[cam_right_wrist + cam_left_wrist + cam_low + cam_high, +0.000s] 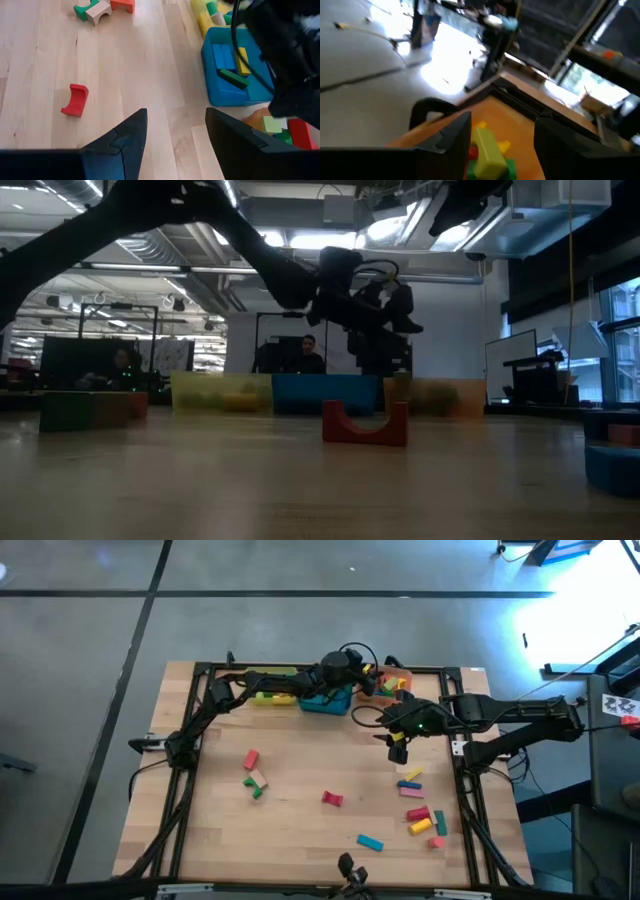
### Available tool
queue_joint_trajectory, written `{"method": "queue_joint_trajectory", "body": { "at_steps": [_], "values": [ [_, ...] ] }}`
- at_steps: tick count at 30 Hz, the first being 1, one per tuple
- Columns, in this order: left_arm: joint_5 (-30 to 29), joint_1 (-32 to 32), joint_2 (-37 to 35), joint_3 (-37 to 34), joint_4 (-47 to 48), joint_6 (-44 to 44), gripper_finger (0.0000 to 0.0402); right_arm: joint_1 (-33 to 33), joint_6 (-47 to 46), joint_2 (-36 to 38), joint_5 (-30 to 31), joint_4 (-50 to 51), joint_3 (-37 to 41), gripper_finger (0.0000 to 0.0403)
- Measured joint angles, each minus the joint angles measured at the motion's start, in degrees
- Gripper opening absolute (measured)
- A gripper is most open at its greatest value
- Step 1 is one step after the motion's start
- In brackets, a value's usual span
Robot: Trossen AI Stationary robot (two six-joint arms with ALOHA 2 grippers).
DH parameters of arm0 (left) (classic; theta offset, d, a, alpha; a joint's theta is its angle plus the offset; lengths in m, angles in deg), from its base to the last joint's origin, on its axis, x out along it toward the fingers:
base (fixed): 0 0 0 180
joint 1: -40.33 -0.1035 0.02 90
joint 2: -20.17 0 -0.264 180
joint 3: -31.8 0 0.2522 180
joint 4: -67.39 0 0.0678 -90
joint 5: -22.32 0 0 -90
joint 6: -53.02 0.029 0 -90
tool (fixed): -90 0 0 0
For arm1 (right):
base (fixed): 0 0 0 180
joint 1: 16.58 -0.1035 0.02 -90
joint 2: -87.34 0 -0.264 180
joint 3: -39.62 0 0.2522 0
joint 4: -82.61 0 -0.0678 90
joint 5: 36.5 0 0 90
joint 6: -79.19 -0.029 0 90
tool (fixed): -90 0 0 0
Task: Sort blocks by size
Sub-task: Put the red arch block into the orange bin
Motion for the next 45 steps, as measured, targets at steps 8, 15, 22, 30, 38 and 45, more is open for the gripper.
{"method": "queue_joint_trajectory", "body": {
  "at_steps": [8,15,22,30,38,45],
  "values": [
    [9.09,-2.34,-12.27,0.0,28.5,11.12,0.0182,0.0,-3.06,-0.07,-5.44,0.9,0.0,0.0205],
    [9.65,-2.51,-26.07,-6.27,43.2,14.05,0.0182,-0.02,-5.39,-0.93,-6.53,-2.28,3.82,0.0205],
    [5.94,-1.64,-41.7,-22.07,41.14,14.81,0.0182,-0.04,-9.02,-4.34,-11.99,-11.13,9.34,0.0205],
    [2.98,-2.27,-56.09,-39.82,36.24,15.12,0.0182,-8.51,-15.46,-11.35,-11.47,-22.63,12.42,0.0205],
    [3.03,-1.82,-61.06,-48.58,35.0,14.32,0.0182,-18.02,-20.86,-22.7,-1.96,-33.94,12.5,0.0205],
    [3.09,0.94,-61.11,-52.08,33.24,12.75,0.0182,-22.93,-22.24,-32.21,8.24,-40.67,12.49,0.0205]
  ]
}}
